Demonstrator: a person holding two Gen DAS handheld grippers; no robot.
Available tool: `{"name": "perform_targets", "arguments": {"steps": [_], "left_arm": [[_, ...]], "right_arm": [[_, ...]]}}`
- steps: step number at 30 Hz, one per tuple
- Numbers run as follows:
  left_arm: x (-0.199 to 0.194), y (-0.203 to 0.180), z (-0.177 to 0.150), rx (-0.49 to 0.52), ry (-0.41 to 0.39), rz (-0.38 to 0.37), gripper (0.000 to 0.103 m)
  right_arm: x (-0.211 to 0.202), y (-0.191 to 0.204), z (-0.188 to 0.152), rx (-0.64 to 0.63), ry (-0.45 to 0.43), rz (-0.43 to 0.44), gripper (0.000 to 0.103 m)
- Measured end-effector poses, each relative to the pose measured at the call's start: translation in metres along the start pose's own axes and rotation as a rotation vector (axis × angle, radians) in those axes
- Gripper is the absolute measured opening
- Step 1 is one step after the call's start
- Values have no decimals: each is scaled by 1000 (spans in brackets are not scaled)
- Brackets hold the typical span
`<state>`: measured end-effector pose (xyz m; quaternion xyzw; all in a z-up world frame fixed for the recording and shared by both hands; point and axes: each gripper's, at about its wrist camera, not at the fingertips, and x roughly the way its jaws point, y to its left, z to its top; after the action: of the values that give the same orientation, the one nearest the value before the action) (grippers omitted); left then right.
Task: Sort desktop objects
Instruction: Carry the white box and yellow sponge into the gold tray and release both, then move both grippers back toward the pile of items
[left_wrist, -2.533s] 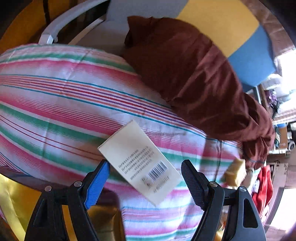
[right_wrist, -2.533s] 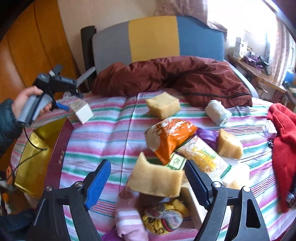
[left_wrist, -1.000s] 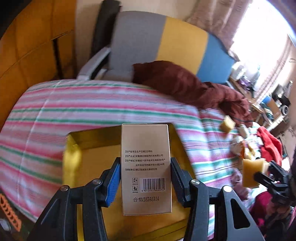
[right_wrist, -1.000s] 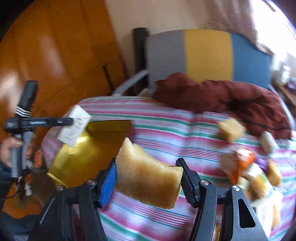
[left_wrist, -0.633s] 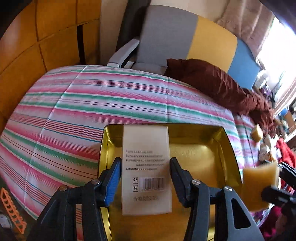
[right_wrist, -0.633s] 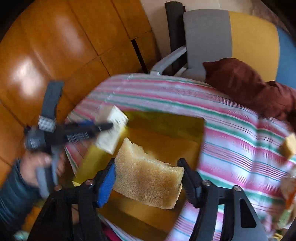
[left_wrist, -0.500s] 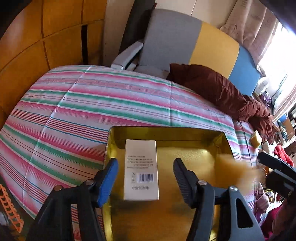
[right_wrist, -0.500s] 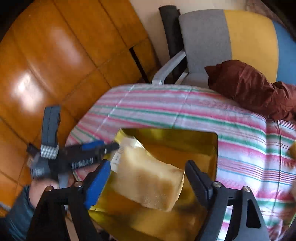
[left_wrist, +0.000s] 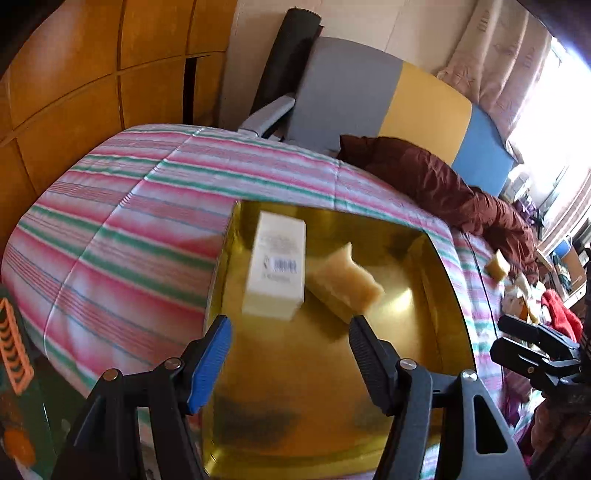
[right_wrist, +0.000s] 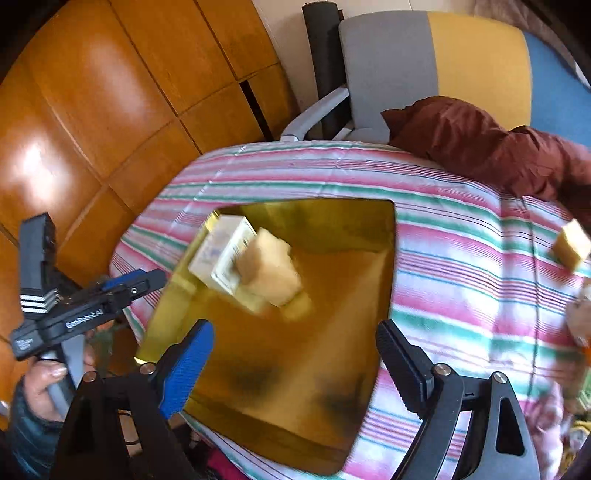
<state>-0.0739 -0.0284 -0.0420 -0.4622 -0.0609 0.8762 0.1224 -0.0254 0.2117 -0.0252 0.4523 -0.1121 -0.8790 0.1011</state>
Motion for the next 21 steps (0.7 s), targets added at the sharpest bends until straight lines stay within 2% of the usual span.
{"name": "perform_targets", "arguments": {"steps": [4,11,19,21], "left_arm": [[-12,-22,-11,58,-41,9,64],[-33,-68,-19,161,-88,-34,66],[-34,-118,-36,274,-55,-115,67],[-34,-128,-40,299,-49,-133,70]], "right_arm": [[-13,1,-20,-39,-16,-48,90],[-40,-4,-49,-72,-52,-120,92],[-62,-31,-72,-32,-62,-195,93],[-66,-40,-77,-13,-60,-213,93]]}}
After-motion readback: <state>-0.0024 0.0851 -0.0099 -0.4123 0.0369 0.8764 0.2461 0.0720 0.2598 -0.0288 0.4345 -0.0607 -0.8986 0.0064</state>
